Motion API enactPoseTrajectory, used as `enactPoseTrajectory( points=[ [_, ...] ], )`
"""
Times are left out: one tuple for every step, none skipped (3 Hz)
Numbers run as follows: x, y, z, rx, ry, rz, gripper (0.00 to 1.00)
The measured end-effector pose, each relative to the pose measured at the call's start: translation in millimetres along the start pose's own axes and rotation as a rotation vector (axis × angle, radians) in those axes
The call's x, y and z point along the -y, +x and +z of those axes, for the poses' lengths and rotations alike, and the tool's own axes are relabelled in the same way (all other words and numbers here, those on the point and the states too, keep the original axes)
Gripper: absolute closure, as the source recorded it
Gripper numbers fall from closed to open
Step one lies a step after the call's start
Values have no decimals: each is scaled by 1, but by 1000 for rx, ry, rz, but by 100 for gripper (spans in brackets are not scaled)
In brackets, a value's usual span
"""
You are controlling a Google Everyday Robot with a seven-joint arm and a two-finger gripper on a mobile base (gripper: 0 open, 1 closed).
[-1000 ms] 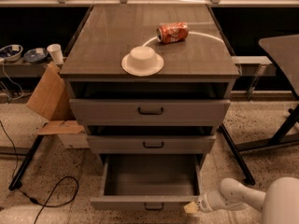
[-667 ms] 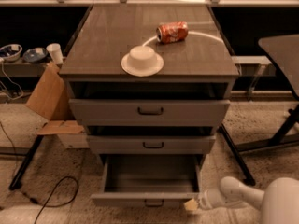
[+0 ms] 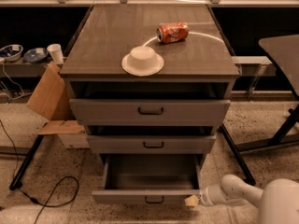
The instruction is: Close bottom drawer
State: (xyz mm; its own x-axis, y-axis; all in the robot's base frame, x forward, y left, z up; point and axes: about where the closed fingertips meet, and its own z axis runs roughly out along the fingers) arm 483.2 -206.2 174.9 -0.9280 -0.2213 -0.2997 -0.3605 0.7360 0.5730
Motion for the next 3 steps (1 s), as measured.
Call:
enactPoseTrajectory(
  points=[
    [-1,2,0,0,0,0,100],
    [15,-21,-3,43,6,36,100],
    [15,-19,-3,43,6,36,100]
  ],
)
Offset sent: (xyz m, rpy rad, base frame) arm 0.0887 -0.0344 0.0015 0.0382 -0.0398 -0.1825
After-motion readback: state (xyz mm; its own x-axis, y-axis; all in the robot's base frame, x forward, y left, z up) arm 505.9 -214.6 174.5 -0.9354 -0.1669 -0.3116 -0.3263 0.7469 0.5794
